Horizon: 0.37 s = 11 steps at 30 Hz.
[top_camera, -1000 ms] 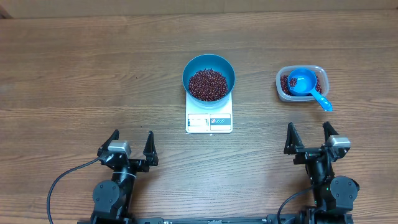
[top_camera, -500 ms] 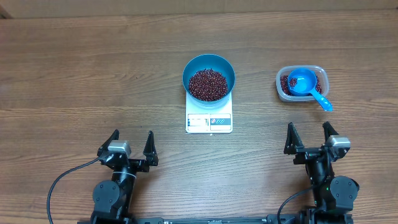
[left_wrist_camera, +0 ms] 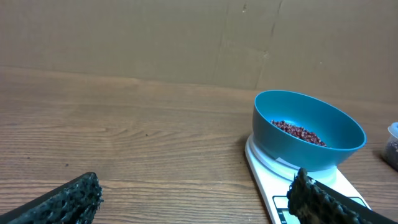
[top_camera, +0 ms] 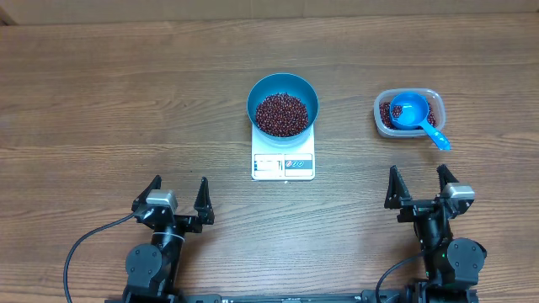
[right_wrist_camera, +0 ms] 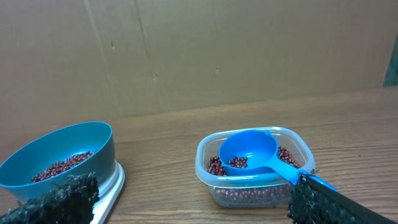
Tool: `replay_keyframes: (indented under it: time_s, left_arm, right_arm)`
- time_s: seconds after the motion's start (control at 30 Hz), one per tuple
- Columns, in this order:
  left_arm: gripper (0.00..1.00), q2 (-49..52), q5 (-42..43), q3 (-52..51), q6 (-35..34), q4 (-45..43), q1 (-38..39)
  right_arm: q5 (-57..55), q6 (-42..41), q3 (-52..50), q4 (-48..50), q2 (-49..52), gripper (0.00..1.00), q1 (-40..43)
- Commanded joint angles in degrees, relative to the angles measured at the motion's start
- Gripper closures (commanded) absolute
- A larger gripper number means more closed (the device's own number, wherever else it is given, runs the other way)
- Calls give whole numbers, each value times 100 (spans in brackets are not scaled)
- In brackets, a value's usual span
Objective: Scoop item into bowl and weigh 150g on scale
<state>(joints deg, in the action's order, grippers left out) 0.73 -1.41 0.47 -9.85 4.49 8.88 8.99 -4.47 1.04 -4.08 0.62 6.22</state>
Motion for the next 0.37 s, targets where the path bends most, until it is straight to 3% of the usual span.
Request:
replay_keyframes:
  time_s: [0.0, 0.33]
  left_arm:
    - [0, -48, 87, -20, 151, -2, -35]
    - [0, -48, 87, -20, 151, -2, -35]
  right_arm:
    - [-17, -24, -59, 24, -46, 0, -48]
    - [-17, -24, -59, 24, -46, 0, -48]
